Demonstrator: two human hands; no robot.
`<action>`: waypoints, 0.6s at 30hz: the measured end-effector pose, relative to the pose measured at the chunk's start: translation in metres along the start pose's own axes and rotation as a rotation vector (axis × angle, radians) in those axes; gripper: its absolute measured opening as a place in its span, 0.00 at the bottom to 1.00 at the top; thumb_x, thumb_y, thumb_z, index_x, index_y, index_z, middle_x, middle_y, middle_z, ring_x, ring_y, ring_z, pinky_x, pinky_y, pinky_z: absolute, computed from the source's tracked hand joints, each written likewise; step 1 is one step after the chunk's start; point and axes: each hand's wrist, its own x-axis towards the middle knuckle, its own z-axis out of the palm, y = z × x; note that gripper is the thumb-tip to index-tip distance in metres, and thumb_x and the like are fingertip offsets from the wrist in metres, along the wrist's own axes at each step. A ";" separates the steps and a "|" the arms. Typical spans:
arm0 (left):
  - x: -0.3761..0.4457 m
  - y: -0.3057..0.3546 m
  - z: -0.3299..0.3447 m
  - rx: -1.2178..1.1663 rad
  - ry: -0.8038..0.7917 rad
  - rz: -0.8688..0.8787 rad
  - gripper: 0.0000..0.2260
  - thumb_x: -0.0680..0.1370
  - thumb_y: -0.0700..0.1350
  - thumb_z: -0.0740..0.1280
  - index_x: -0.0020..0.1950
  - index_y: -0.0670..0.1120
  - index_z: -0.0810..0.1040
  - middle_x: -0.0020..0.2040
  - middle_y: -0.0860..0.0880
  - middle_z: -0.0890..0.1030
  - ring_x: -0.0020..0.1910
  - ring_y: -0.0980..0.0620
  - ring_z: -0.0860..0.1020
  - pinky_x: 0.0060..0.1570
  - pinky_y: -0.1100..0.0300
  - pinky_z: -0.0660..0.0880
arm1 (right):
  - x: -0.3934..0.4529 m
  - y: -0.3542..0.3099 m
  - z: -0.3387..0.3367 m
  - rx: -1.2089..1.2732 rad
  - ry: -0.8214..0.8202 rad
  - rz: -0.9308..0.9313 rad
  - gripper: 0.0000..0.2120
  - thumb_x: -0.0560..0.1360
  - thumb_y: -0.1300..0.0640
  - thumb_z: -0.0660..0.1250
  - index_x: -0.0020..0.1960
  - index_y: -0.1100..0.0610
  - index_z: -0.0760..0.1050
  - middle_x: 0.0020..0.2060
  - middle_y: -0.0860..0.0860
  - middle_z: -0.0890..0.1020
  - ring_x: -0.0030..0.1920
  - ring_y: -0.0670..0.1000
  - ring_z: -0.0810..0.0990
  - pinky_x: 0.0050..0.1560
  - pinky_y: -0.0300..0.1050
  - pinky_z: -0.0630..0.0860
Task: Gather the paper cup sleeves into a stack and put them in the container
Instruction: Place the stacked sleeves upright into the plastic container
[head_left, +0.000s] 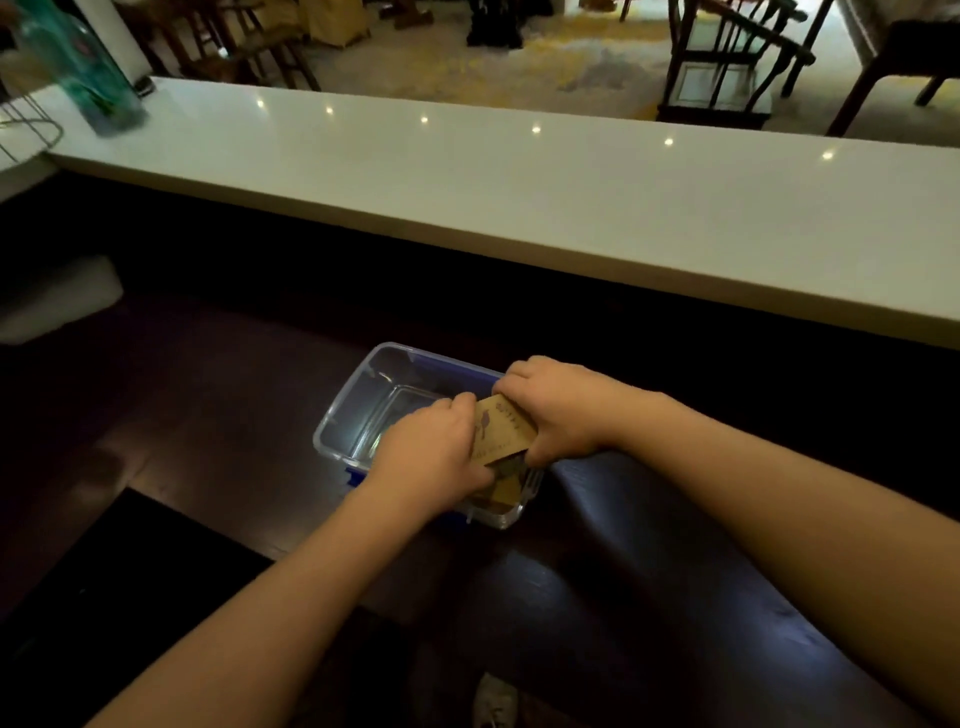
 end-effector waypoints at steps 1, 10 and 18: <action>0.000 -0.007 0.001 -0.015 0.001 -0.033 0.25 0.68 0.54 0.70 0.59 0.46 0.68 0.54 0.45 0.78 0.50 0.44 0.77 0.39 0.56 0.67 | 0.012 -0.003 -0.001 -0.005 -0.016 -0.017 0.34 0.64 0.45 0.75 0.65 0.56 0.69 0.58 0.54 0.75 0.57 0.54 0.73 0.57 0.52 0.75; 0.035 -0.052 0.033 -0.242 -0.106 -0.429 0.26 0.67 0.53 0.72 0.59 0.42 0.69 0.52 0.42 0.79 0.49 0.41 0.78 0.39 0.55 0.69 | 0.097 0.001 0.007 0.116 -0.086 0.035 0.47 0.67 0.50 0.75 0.78 0.50 0.51 0.68 0.56 0.70 0.65 0.57 0.70 0.64 0.49 0.70; 0.054 -0.047 0.072 -0.231 -0.324 -0.592 0.28 0.69 0.54 0.72 0.63 0.41 0.69 0.60 0.40 0.76 0.59 0.42 0.75 0.54 0.48 0.76 | 0.037 0.026 0.066 0.788 0.633 0.762 0.19 0.71 0.55 0.68 0.62 0.54 0.78 0.49 0.48 0.79 0.48 0.47 0.77 0.49 0.41 0.71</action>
